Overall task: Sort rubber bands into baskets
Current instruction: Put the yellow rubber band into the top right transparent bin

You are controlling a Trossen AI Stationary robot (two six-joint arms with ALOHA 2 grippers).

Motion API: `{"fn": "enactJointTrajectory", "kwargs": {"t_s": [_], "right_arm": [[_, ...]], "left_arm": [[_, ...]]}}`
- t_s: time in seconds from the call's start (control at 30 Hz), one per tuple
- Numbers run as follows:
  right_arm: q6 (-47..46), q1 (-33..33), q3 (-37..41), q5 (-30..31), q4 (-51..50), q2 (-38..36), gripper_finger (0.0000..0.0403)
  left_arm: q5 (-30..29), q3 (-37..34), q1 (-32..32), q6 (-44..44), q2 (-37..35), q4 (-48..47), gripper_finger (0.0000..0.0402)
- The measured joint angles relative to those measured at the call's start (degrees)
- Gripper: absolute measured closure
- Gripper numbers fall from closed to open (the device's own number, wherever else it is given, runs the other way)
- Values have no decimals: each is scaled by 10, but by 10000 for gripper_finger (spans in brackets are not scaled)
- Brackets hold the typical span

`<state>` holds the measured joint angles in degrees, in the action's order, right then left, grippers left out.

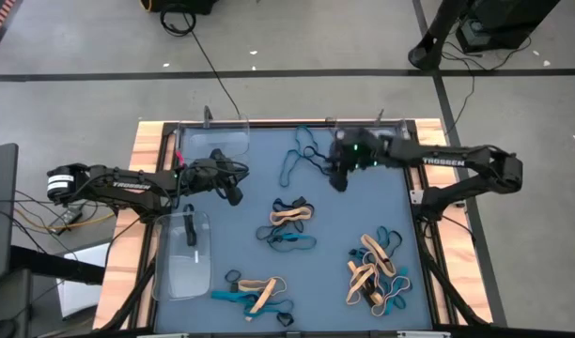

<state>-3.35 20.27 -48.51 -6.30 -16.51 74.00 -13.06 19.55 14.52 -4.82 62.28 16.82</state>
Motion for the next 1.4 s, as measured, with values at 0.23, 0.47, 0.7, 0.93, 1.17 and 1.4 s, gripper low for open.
{"fn": "enactJointTrajectory", "kwargs": {"t_s": [0.23, 0.47, 0.7, 0.93, 1.17, 1.4], "right_arm": [[-69, -104, 103, -14, 203, 7, 281], [-72, -192, 147, 63, 318, 89, 287], [-52, -213, 118, 82, 336, 180, 262], [-26, -214, 103, 64, 332, 232, 227], [-38, -215, 100, 29, 324, 234, 277], [-56, -215, 100, 44, 326, 234, 388]], "left_arm": [[0, 0, 0, 0, 0, 0, 337], [0, 0, 0, 1, 0, 7, 337], [0, 0, 0, 1, 0, 14, 337], [-4, 0, 0, 8, 0, 22, 337], [-9, 0, 1, 40, 0, 65, 337], [-9, 0, 1, 84, 0, 98, 337]]}}
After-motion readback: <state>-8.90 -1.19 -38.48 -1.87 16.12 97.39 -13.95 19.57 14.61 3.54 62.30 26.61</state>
